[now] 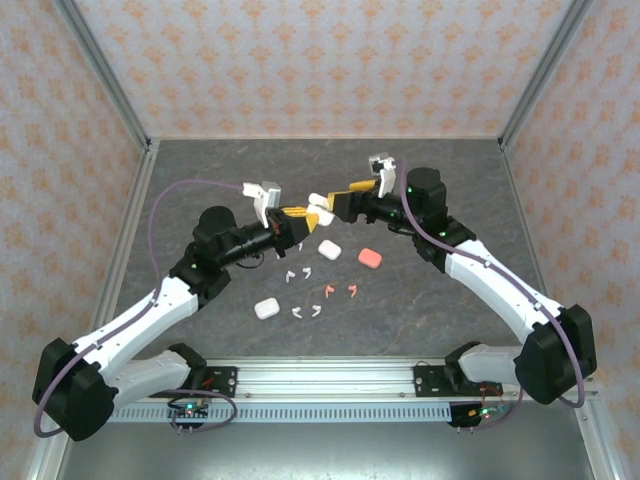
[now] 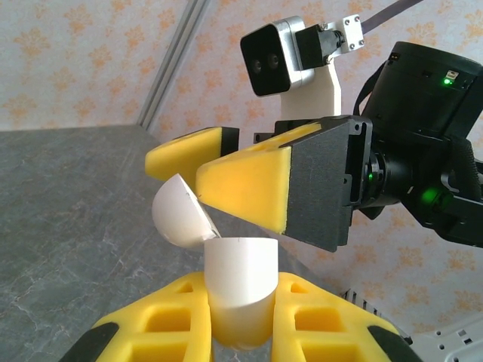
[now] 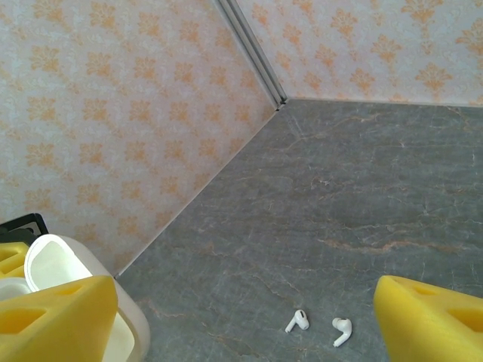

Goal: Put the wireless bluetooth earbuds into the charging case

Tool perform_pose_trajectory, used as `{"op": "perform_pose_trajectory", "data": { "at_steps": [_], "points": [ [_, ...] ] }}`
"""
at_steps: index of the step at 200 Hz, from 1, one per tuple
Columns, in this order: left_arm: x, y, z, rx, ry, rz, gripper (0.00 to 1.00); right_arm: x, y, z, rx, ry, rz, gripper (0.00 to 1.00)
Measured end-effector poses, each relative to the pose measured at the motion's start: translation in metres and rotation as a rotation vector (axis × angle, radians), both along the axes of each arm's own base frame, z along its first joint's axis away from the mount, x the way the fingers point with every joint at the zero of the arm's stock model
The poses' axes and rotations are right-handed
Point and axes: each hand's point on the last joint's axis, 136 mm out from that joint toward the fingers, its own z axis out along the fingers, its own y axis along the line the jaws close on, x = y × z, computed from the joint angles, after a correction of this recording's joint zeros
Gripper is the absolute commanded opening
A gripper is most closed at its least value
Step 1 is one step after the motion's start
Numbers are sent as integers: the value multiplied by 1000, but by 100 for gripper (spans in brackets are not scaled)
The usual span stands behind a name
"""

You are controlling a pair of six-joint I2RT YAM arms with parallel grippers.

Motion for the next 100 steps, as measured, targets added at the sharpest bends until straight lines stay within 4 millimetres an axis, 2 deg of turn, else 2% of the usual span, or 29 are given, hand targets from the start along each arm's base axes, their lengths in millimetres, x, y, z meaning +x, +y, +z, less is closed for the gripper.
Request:
{"op": "perform_pose_trajectory", "data": {
  "at_steps": [36,75,100],
  "points": [
    [-3,3,-1,29,-22,3,0,1,-7,4,9,6,-18,88],
    [-15,10,6,91,-159,4,0,-11,-26,32,50,-24,-55,88],
    [-25,14,5,148,-266,-4,0,-13,-29,25,31,9,-65,86]
  ]
}}
